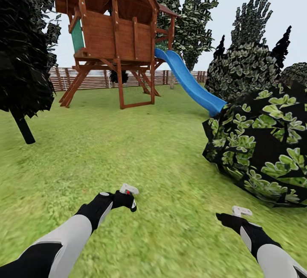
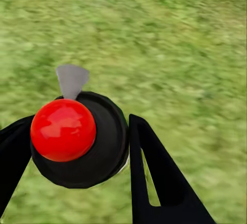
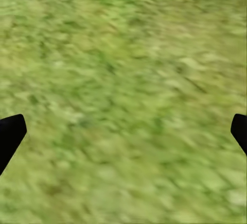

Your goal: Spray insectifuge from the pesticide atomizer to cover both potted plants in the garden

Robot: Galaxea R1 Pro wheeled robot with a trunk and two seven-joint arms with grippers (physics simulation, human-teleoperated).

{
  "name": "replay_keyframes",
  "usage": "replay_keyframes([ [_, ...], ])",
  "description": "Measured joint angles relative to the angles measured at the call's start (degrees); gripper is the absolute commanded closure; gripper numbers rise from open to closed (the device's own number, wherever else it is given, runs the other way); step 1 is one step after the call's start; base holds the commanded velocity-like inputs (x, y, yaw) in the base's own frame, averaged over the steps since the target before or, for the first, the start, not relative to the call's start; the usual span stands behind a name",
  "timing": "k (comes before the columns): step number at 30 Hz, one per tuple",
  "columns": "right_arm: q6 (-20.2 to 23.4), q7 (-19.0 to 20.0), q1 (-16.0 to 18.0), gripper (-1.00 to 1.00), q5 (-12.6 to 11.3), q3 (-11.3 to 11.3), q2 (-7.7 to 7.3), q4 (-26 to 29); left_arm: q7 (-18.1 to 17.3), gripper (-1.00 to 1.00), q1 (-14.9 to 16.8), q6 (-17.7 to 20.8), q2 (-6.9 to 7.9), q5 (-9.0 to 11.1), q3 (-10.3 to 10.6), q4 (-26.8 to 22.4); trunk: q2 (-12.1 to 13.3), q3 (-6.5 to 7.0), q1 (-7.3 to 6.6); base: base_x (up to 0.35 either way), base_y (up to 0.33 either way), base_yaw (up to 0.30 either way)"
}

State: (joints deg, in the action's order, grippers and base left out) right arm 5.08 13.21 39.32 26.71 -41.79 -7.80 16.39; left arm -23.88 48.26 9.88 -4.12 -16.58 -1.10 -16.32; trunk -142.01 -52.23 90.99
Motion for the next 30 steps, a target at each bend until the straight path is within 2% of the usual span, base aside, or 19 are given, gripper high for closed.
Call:
replay_keyframes([
  [30,0.01,0.0,0.01,-1.0,0.0,0.01,-0.01,0.0,0.0,1.0,0.0,0.0,0.0,0.01,0.0,-0.02,0.0,0.0,0.0,0.336,0.113,0.0],
])
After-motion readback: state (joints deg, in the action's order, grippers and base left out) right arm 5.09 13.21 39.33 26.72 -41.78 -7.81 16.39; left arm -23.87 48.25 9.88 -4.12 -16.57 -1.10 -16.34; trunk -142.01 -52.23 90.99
